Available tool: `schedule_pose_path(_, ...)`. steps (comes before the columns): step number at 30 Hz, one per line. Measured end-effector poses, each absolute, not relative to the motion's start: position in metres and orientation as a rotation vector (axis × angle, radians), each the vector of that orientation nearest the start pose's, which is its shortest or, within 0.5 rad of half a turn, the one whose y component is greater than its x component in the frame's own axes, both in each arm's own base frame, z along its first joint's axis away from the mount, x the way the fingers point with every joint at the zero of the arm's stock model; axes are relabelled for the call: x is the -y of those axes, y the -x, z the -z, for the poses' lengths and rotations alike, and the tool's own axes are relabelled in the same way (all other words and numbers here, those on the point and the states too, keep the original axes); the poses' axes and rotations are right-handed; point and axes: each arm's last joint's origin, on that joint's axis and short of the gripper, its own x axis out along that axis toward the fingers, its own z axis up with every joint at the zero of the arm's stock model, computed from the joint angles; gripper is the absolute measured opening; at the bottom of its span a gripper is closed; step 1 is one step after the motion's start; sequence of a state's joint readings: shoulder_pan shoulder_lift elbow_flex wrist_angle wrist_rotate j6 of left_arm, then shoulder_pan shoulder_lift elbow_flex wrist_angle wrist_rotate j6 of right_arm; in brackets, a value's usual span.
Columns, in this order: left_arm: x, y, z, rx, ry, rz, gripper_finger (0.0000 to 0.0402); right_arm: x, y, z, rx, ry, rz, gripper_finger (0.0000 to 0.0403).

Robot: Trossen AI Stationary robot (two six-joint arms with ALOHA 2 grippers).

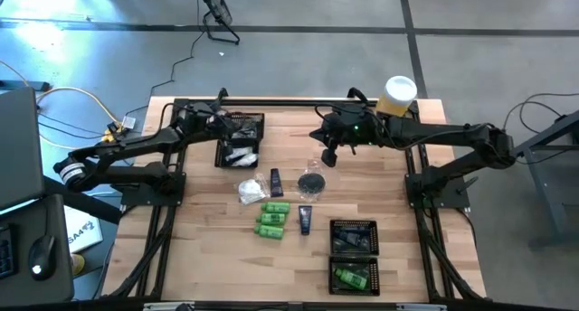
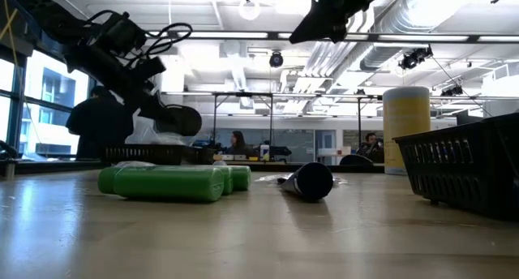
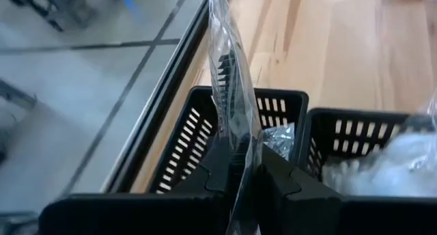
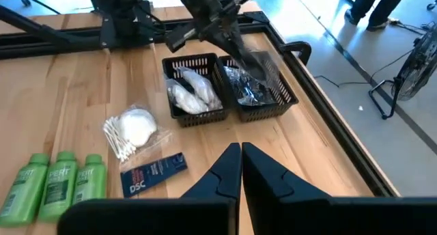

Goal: Pick & Place Travel size toiletries
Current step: Put the black hairbrush into the top black basket

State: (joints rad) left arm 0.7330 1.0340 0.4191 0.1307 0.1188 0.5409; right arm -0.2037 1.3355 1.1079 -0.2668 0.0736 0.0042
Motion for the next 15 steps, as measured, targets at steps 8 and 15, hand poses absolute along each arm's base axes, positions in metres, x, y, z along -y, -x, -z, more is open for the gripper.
schedule_pose_path(8,-0.136,-0.152,-0.191,-0.708,-0.489,-0.477,0.0026,0.068,-0.301,-0.305,-0.519,-0.040,0.285,0.0004)
schedule_pose_path(15,-0.135,-0.149,-0.186,-0.790,-0.520,-0.464,0.0027,0.071,-0.306,-0.298,-0.536,-0.040,0.286,0.0004)
